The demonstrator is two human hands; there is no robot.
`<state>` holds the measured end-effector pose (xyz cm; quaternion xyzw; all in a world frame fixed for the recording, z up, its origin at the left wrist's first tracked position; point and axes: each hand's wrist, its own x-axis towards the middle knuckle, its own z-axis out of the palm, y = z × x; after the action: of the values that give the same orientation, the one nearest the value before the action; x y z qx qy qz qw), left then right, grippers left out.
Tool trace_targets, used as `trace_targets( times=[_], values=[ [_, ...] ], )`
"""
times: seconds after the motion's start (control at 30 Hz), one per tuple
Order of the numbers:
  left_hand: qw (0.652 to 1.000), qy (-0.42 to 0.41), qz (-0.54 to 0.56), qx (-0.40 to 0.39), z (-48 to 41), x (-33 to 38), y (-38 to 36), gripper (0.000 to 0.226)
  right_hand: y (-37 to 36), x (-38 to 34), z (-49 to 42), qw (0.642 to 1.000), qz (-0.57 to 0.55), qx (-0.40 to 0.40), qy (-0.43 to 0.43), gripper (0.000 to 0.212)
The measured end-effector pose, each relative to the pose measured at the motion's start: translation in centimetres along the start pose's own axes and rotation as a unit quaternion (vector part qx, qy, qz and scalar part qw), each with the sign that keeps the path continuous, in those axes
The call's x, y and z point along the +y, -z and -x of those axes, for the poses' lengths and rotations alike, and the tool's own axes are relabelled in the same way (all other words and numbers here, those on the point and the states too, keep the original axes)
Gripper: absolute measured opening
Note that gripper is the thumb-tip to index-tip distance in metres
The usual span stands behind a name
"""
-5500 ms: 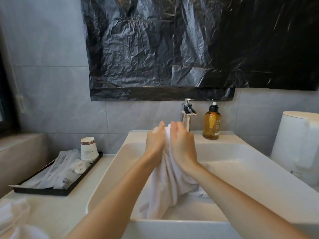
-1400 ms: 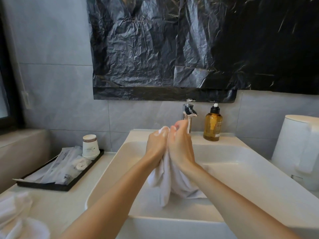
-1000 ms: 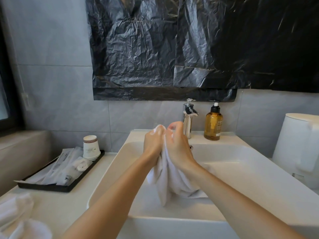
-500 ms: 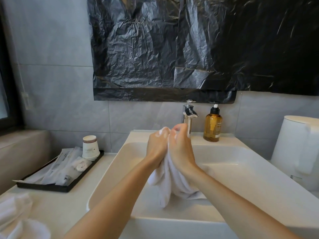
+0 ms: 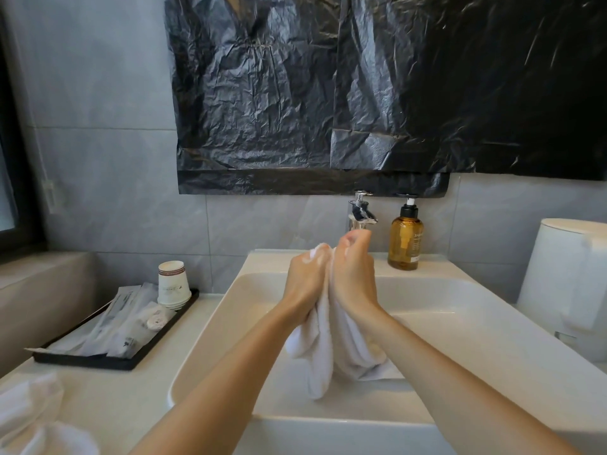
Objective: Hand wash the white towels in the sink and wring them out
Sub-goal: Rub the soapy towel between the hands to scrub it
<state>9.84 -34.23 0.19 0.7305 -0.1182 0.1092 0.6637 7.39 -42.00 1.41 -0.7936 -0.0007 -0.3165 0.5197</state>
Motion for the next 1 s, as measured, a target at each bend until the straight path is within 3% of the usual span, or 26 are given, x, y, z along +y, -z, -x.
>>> trace_targets(
  times=[0.1,0.23,0.37,0.5,0.67,0.8,0.93,1.0],
  values=[
    [1.000,0.002,0.008,0.019,-0.5,0.0,0.7,0.020,-0.4,-0.1,2.0,0.995,0.026,-0.059,0.080,0.002],
    [1.000,-0.010,0.010,0.011,-0.1,0.2,-0.1,0.024,-0.1,-0.2,-0.7,0.999,-0.028,0.030,-0.017,0.004],
    [1.000,0.000,-0.003,0.019,-0.6,0.1,0.5,0.021,-0.2,-0.3,1.8,0.995,0.014,-0.053,0.080,0.002],
    [1.000,0.005,0.029,-0.004,0.1,0.2,-0.3,0.023,0.3,-0.2,-1.1,0.999,-0.026,0.017,-0.035,0.005],
    [1.000,0.015,0.019,0.008,-0.5,0.3,0.6,0.026,-0.4,-0.1,1.8,0.997,0.010,-0.038,0.060,0.001],
    [0.999,0.010,0.035,0.008,-0.2,0.5,0.3,0.031,-0.5,-0.6,0.2,1.000,-0.011,0.020,0.003,0.008],
    [1.000,-0.002,0.017,0.019,-0.4,0.4,0.7,0.019,-0.4,-0.5,2.2,0.996,0.043,-0.044,0.067,0.007],
    [1.000,-0.002,0.023,0.020,-0.1,0.5,0.3,0.019,-0.3,-0.1,0.4,1.000,0.007,-0.005,0.009,0.004]
  ],
)
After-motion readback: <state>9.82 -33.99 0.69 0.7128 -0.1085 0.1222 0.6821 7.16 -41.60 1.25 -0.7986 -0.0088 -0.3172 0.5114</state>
